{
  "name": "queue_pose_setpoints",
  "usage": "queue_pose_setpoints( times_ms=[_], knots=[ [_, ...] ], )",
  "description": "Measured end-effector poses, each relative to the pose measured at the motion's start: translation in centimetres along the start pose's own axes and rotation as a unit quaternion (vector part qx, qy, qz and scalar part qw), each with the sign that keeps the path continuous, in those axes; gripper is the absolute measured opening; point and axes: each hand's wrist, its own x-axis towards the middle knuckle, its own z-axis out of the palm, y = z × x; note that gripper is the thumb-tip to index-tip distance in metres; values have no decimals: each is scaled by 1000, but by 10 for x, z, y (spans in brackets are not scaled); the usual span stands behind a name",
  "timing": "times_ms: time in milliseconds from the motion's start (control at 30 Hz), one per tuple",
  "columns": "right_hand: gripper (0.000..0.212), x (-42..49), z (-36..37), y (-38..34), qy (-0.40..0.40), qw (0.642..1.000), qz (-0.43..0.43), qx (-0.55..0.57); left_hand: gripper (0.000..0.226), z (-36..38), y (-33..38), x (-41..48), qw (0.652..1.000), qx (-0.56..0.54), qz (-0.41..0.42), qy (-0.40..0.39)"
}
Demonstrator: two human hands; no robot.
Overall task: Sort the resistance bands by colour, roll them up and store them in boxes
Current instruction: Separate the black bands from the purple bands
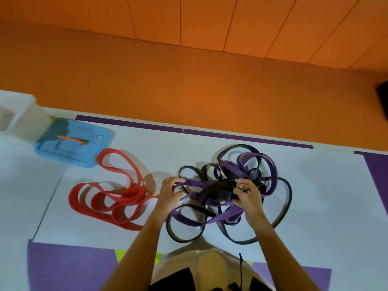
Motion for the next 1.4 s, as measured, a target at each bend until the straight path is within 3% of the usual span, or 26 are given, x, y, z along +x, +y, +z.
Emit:
queue_pose_setpoints(
  times_ms=[100, 367, 533, 633, 800, 1033, 1167, 1233, 1300, 1400],
  knots=[
    [33, 1, -6, 5, -45, 999, -3, -2, 36, 17, -3, -2, 992, 121, 15, -13],
    [33, -1, -14, 12, -95, 995, -6, -29, 64, 65, 4, -17, 926, 358, -48, -108],
    [27, -8, -29, 16, -129, 980, -90, -121, 37, 73, 7, -17, 943, 326, -64, 12],
    [29, -6, -43, 24, -111, 957, -136, -229, 15, 57, 13, -16, 986, 136, -19, 92],
    [32, 3, -36, 33, -69, 957, -97, -264, 17, 36, 38, -22, 994, 34, -17, 105],
    [35, 10, -24, 36, -28, 945, -90, -312, 9, -2, 48, -27, 986, 122, 31, 106],
    [27, 4, -19, 33, -12, 936, -68, -346, 16, -16, 47, -25, 969, 225, 25, 104],
    [21, -3, -16, 29, 30, 903, -115, -412, 17, -18, 46, -23, 970, 222, 15, 94],
    [12, -8, -10, 24, 41, 873, -236, -425, 15, -19, 44, -23, 981, 179, 7, 75],
    [10, -18, 17, 14, -74, 821, -393, -407, 10, -26, 41, -23, 990, 134, 14, 46]
  ],
)
